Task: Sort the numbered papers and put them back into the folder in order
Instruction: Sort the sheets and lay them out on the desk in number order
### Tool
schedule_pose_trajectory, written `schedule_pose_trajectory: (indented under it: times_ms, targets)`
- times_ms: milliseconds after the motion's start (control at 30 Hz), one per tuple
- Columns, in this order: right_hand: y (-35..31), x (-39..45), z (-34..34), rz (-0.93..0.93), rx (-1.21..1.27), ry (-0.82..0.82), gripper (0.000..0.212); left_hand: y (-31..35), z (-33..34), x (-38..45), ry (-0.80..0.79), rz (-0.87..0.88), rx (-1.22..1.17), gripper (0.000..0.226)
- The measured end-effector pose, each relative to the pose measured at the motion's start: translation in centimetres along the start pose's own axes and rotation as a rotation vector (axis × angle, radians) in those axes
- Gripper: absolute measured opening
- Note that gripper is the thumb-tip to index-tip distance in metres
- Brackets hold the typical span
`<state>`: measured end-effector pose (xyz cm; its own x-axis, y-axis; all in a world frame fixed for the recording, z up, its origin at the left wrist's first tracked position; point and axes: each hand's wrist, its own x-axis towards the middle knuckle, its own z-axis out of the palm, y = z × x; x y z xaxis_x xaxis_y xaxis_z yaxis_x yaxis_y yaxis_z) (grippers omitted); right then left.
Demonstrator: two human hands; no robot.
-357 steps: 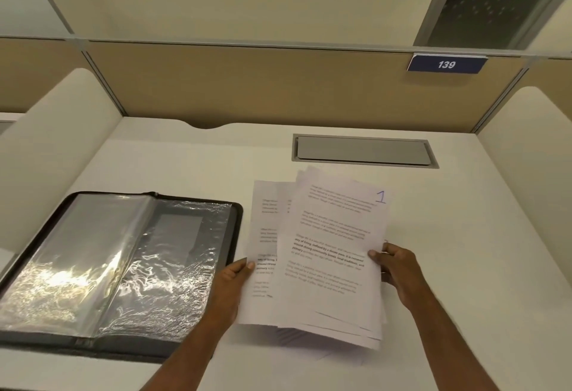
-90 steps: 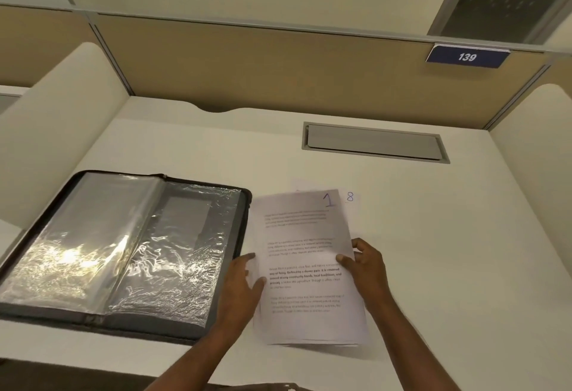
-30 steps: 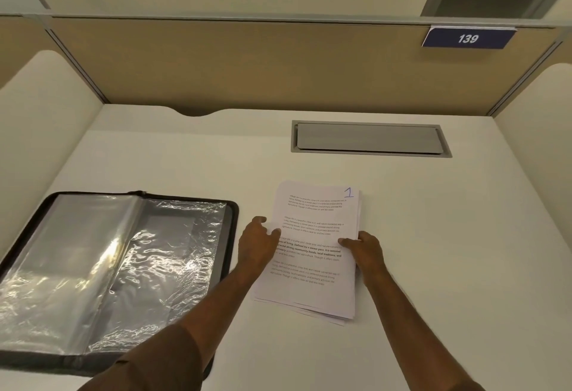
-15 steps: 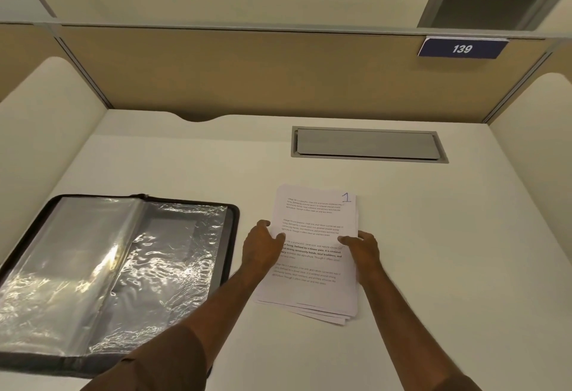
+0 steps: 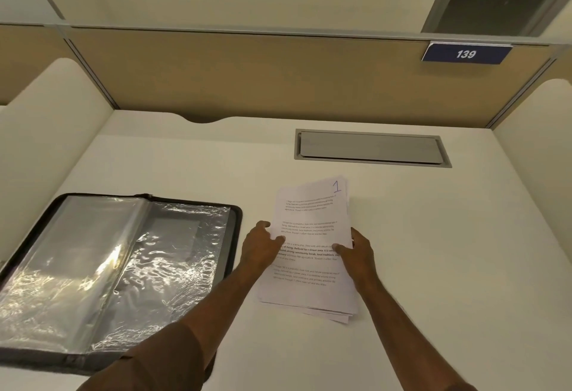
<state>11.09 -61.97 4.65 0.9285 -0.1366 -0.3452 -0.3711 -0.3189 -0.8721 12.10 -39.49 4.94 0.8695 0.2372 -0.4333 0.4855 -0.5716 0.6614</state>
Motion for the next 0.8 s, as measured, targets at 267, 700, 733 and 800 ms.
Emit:
schedule_pose_trajectory:
  times_ms: [267, 700, 733, 800]
  targets:
    - [-1.0, -1.5, -1.6, -0.069, 0.39, -0.11, 0.035, -1.7, -2.4, 0.5, -0.065, 0.062, -0.504, 0.041]
    - [-2.0, -1.6, -1.7, -0.114, 0.291, -0.007, 0.008, -1.3, -4.5, -1.8, 0.002, 0.194, -0.644, 0.006]
    - [-2.4, -1.8, -1.6, -0.152, 0.266, 0.012, 0.011, -1.3, -4.7, -2.1, 0.019, 0.228, -0.657, 0.008]
    - [-3.1, -2.3, -1.4, -0.238, 0.228, 0.045, 0.017, -1.4, -5.1, -2.4, 0.057, 0.284, -0.694, 0.011]
